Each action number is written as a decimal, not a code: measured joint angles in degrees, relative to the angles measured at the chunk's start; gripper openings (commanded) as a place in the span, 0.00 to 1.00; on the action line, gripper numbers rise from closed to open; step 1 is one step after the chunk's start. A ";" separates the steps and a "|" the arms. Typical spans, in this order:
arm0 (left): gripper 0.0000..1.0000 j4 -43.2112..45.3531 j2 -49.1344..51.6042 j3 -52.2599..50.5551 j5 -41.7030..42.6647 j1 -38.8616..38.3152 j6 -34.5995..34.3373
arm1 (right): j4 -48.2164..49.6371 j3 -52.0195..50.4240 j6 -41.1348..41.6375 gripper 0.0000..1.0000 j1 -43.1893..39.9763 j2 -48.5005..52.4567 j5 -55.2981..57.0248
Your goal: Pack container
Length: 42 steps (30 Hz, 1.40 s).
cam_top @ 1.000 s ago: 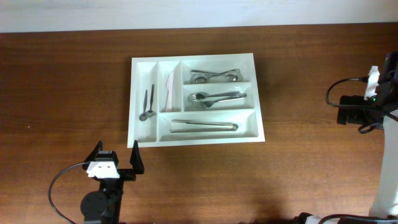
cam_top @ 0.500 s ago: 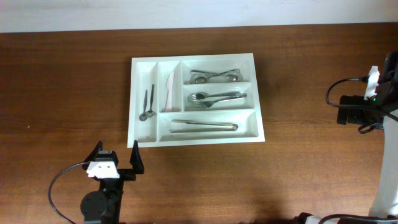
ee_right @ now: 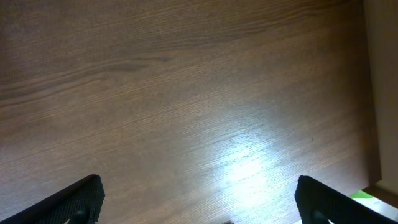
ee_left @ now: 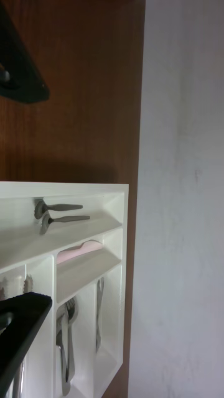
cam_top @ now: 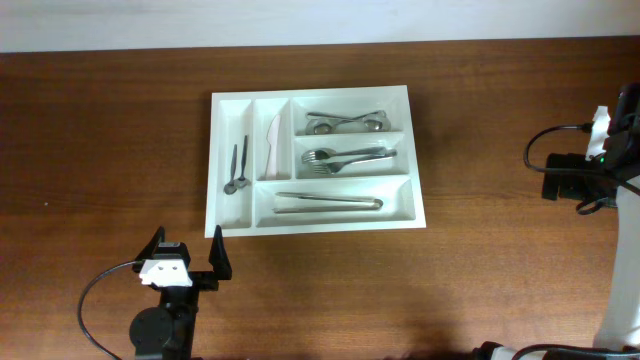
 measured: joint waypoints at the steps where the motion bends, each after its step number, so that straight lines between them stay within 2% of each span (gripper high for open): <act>1: 0.99 -0.02 0.00 0.00 0.00 0.00 0.00 | 0.00 0.00 0.00 0.99 0.00 0.00 -0.02; 10: 0.99 0.00 0.00 0.00 0.02 0.00 0.00 | 1.03 0.00 0.59 0.99 0.02 -0.02 -0.04; 15: 0.99 0.00 0.00 0.00 0.00 0.00 0.00 | 9.75 -0.09 2.08 0.99 0.02 -2.08 -1.38; 19: 0.99 -0.02 0.00 0.00 0.00 0.00 0.00 | 17.40 -0.09 2.75 0.99 0.15 -7.34 -3.98; 28: 0.99 -0.02 0.00 0.00 0.02 0.00 0.00 | 20.37 -0.68 2.99 0.99 7.13 -20.35 -7.21; 33: 0.99 -0.02 0.00 0.00 0.00 0.00 0.00 | 31.15 -8.09 2.99 0.99 11.47 -30.62 -8.07; 38: 0.99 -0.02 0.00 0.00 0.00 0.00 0.00 | 42.86 -19.06 3.02 0.99 12.31 -41.07 -8.68; 42: 0.99 -0.02 0.00 0.00 0.00 0.00 0.00 | 47.34 -27.87 2.99 0.99 12.31 -50.03 -10.23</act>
